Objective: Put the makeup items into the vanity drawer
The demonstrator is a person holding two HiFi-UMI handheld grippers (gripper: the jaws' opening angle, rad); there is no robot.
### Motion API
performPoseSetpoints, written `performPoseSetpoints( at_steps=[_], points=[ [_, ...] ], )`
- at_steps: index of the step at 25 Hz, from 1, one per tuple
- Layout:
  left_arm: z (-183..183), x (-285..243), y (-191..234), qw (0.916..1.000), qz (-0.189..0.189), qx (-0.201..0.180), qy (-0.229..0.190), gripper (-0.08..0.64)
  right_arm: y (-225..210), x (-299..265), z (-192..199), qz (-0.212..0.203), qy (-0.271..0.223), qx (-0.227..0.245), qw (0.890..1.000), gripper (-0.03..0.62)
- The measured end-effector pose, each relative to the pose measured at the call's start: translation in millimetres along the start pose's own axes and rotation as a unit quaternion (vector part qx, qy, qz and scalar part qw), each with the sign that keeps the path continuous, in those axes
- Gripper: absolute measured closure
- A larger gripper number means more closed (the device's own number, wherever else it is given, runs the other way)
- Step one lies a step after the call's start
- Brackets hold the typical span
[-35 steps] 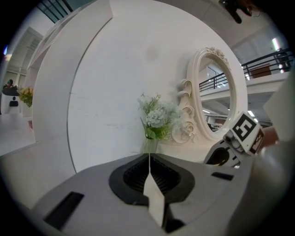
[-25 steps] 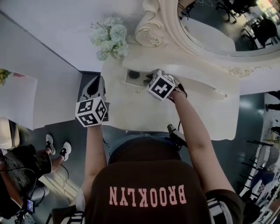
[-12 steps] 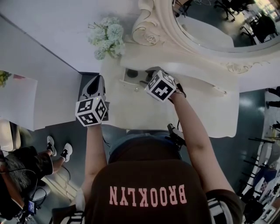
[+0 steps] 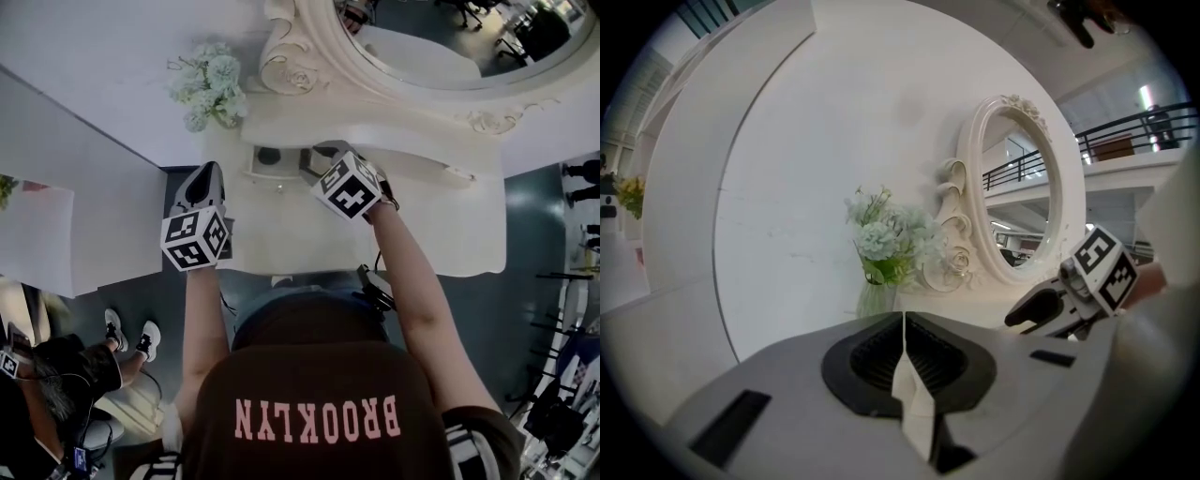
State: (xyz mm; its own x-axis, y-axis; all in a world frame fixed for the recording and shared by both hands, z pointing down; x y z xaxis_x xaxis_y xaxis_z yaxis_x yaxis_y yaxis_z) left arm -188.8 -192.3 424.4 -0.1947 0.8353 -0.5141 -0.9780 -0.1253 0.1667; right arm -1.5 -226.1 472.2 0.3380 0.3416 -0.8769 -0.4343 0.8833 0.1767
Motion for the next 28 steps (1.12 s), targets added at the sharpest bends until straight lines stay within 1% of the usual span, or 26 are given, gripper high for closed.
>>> performPoseSetpoints(
  at_steps=[2, 6, 7, 11, 15, 21, 28],
  points=[
    [-0.7, -1.6, -6.7, 1.0, 0.008, -0.005, 0.0, 0.551, -2.7, 5.7, 4.7, 0.011, -0.004, -0.013, 1.0, 0.428],
    [-1.9, -3.3, -16.7, 0.9996, 0.022, -0.016, 0.0, 0.552, -12.4, 17.1, 13.8, 0.047, -0.023, -0.05, 0.997, 0.566],
    [-2.3, -3.6, -18.2, 0.9996, 0.024, -0.017, -0.001, 0.551, -14.4, 19.4, 16.2, 0.053, -0.027, -0.059, 0.996, 0.592],
    [-3.7, -4.6, -24.2, 0.9991, 0.034, -0.025, -0.001, 0.551, -16.0, 26.1, 29.8, 0.06, -0.029, -0.086, 0.994, 0.594],
    [-5.7, -8.9, -32.4, 0.9983, 0.047, -0.034, -0.002, 0.551, -21.4, 34.3, 47.6, 0.072, -0.038, -0.13, 0.988, 0.594],
    [-7.4, -19.6, -48.7, 0.9965, 0.068, -0.049, 0.001, 0.552, -30.5, 41.3, 91.9, 0.093, -0.024, -0.197, 0.976, 0.594],
    [-5.4, -29.1, -64.3, 0.9948, 0.083, -0.058, 0.005, 0.552, -37.2, 49.0, 150.9, 0.122, -0.001, -0.271, 0.955, 0.594]
  ],
)
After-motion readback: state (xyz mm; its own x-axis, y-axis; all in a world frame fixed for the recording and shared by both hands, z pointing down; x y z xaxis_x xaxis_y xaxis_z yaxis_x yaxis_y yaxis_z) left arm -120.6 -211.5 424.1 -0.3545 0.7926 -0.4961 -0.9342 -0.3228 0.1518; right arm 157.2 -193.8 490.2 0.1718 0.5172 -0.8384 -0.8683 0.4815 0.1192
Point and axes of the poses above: the fingertips, and each gripper's own axes: x backward along the fingers, y to its left, z out of its underside, the point moved 2 cm from there along x, backward along the fingers, and after that the axes turned 12 degrees about y, right-handed, at the moved point
